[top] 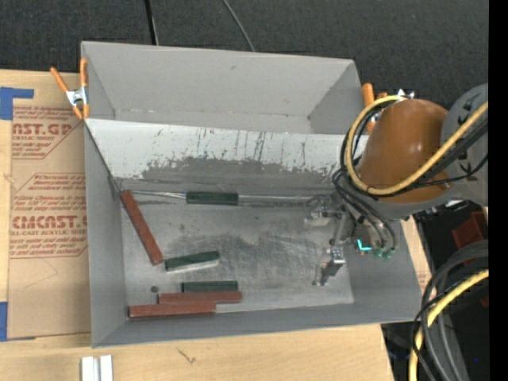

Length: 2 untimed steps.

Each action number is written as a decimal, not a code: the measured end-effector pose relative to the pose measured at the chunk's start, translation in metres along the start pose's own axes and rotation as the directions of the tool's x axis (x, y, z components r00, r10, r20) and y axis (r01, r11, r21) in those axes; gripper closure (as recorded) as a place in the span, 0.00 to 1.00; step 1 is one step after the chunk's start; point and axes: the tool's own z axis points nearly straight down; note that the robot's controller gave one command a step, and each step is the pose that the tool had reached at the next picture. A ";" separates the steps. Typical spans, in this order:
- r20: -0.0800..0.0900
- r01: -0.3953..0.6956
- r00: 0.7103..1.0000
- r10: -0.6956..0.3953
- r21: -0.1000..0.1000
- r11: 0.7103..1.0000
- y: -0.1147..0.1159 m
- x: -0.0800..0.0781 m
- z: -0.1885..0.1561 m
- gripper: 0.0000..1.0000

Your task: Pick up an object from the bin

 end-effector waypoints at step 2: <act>0.014 0.068 0.998 -0.068 0.003 0.998 0.023 -0.009 0.037 0.00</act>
Offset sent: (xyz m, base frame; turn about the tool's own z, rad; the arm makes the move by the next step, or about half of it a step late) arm 0.0157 0.0645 -0.1098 -0.1844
